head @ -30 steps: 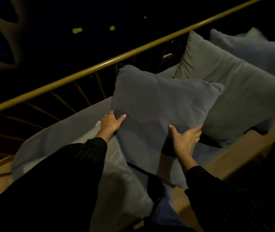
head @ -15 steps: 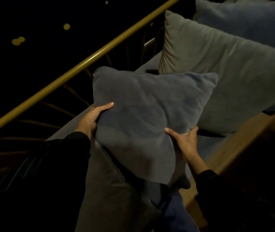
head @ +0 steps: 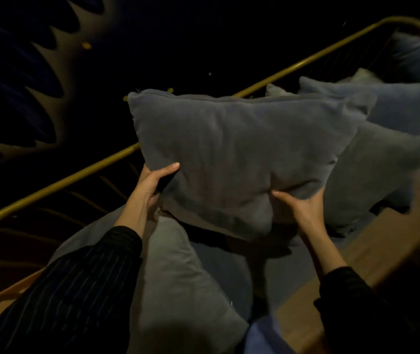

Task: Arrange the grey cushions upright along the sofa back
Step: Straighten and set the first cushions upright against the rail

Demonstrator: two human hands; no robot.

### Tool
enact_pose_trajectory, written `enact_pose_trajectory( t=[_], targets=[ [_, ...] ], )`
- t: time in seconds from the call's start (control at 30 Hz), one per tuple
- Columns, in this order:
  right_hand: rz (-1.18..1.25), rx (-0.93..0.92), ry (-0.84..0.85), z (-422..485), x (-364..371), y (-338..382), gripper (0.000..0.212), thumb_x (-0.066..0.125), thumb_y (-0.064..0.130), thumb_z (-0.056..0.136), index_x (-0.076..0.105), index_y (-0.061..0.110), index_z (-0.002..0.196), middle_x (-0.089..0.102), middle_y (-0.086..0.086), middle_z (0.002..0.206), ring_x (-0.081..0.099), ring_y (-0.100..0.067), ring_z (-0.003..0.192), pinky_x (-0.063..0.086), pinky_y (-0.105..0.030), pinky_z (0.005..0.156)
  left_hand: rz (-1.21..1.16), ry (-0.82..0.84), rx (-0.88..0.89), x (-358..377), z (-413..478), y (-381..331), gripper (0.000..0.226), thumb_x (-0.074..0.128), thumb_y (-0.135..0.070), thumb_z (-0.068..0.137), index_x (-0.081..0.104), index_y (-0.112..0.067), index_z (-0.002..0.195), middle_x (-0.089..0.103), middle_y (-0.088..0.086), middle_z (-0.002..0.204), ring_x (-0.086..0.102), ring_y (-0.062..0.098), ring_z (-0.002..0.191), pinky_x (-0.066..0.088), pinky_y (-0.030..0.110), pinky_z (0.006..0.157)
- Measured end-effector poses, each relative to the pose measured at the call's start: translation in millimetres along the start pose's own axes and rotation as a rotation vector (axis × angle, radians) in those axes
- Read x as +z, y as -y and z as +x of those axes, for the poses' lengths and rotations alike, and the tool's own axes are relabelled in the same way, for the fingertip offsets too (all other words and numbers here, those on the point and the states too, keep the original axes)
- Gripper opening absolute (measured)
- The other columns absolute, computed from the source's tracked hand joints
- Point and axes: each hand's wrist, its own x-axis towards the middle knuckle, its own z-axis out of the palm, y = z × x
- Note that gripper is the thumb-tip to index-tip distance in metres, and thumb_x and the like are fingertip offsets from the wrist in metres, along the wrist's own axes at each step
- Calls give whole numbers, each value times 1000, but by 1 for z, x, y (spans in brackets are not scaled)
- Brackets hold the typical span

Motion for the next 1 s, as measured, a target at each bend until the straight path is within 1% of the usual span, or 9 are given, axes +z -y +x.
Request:
enact_pose_trajectory(
  t=[0.07, 0.17, 0.33, 0.47, 0.6, 0.77, 0.87, 0.93, 1.0],
  targets=[
    [5, -72, 37, 9, 12, 28, 124, 95, 47, 42, 31, 27, 147, 50, 1, 145, 49, -17, 133, 43, -43, 110, -26, -17, 78, -11, -16, -26, 74, 80, -7, 73, 50, -12, 140, 65, 5, 132, 63, 24, 119, 48, 40, 104],
    [22, -171, 133, 16, 46, 63, 126, 94, 54, 41, 30, 30, 147, 48, 3, 147, 48, -15, 134, 43, -44, 110, -59, -91, 194, -40, -45, -65, 56, 76, -2, 80, 54, -20, 128, 66, -1, 124, 63, 20, 115, 47, 38, 104],
    [95, -331, 399, -8, 136, 105, 116, 93, 34, 57, 25, 24, 150, 40, 3, 153, 42, -13, 139, 39, -43, 113, -51, -249, 370, -118, -99, -119, 59, 73, 0, 84, 50, -20, 134, 67, -5, 119, 65, 11, 107, 49, 37, 104],
    [119, -338, 575, -38, 214, 111, 107, 91, 20, 60, 30, 18, 149, 45, 1, 148, 46, -12, 134, 42, -39, 112, -50, -411, 430, -190, -135, -127, 61, 73, 2, 82, 49, -26, 131, 66, -6, 124, 64, 10, 111, 47, 38, 108],
    [76, -267, 712, -55, 281, 97, 102, 91, 15, 61, 34, 17, 146, 51, 1, 142, 50, -13, 129, 45, -42, 109, -133, -565, 388, -256, -151, -97, 78, 74, 2, 81, 40, -20, 147, 55, 1, 143, 55, 18, 127, 43, 38, 112],
    [-85, -169, 885, -55, 337, 60, 113, 91, 25, 63, 22, 30, 152, 41, 3, 152, 44, -15, 134, 39, -37, 111, -122, -615, 198, -300, -141, -34, 92, 81, -11, 78, 29, -22, 153, 55, -7, 137, 54, 15, 123, 47, 31, 101],
    [-168, -77, 883, -48, 345, 34, 111, 87, 20, 69, 17, 25, 154, 36, 0, 155, 39, -20, 139, 36, -30, 107, -81, -638, 80, -304, -123, -3, 124, 93, -39, 58, 18, -23, 156, 46, -5, 148, 48, 17, 132, 43, 36, 109],
    [-216, -75, 847, -44, 345, 23, 110, 86, 26, 68, 18, 26, 154, 36, 0, 156, 38, -24, 141, 37, -36, 111, -34, -664, 68, -306, -109, 5, 144, 96, -53, 40, 16, -25, 156, 40, -3, 154, 44, 20, 139, 38, 43, 116],
    [-236, -83, 806, -45, 341, 18, 107, 85, 32, 69, 20, 26, 154, 36, 0, 156, 38, -25, 141, 37, -40, 113, -17, -705, 40, -302, -100, 2, 137, 95, -51, 48, 14, -23, 156, 37, 2, 157, 42, 23, 141, 36, 43, 118]
  ],
)
